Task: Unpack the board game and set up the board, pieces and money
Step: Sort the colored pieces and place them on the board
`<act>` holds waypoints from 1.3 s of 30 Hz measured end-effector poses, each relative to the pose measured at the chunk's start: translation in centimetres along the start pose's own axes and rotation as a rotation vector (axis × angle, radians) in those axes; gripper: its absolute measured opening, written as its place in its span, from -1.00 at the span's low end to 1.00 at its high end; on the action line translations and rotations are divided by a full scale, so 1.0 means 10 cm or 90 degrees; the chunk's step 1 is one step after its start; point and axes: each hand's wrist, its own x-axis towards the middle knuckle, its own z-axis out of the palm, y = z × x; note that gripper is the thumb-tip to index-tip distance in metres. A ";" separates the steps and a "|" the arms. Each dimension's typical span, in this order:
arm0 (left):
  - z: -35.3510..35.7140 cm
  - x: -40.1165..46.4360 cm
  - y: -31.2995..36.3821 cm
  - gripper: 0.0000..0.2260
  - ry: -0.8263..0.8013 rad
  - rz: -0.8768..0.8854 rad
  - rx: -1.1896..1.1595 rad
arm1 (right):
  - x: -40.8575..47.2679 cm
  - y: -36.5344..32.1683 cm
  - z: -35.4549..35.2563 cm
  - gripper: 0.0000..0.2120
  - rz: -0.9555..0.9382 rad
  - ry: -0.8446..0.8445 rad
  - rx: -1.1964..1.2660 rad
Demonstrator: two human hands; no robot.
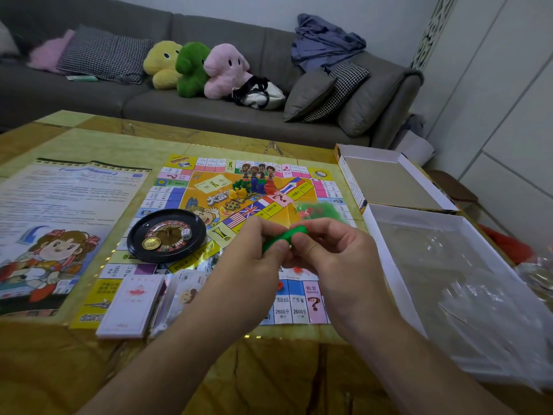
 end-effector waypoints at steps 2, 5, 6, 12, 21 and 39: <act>0.00 0.01 -0.01 -0.91 -0.012 -0.008 0.007 | 0.00 0.03 0.00 -0.88 -0.007 0.002 -0.022; 0.00 0.05 0.00 -0.81 -0.044 -0.012 -0.010 | 0.01 0.02 -0.01 -0.93 0.020 -0.025 -0.032; 0.00 0.07 0.00 -0.75 -0.053 -0.013 -0.025 | 0.03 0.00 -0.01 -0.90 0.035 -0.048 -0.020; 0.08 0.16 0.03 -0.59 -0.094 -0.115 -0.029 | 0.29 -0.12 -0.42 -0.92 0.075 0.046 -0.135; -0.19 0.25 -0.08 -0.84 0.088 -0.164 0.081 | 0.23 0.20 -0.43 -0.85 0.080 -0.113 -0.700; -0.14 0.33 -0.28 -0.85 0.040 -0.089 0.299 | 0.43 0.62 -0.13 -0.96 -0.153 -0.098 -0.891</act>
